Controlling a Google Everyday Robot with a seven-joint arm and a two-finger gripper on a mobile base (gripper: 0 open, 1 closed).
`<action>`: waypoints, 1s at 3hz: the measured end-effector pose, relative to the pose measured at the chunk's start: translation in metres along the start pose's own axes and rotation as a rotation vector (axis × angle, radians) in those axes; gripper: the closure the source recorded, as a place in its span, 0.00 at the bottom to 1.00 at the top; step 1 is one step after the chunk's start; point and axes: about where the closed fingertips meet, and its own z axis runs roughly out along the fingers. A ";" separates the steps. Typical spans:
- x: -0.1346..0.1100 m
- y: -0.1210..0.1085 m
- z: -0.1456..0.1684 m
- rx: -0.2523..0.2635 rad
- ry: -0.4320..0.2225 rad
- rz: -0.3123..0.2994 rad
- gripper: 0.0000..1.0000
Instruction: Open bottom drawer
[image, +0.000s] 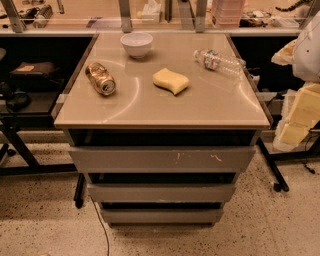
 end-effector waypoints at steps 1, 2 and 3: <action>-0.001 0.003 0.000 0.007 0.000 -0.006 0.00; -0.005 0.032 0.013 0.001 -0.025 -0.059 0.00; 0.004 0.078 0.058 -0.041 -0.061 -0.137 0.00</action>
Offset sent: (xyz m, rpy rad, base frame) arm -0.0733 0.0251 -0.1079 -0.0031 0.1026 0.1466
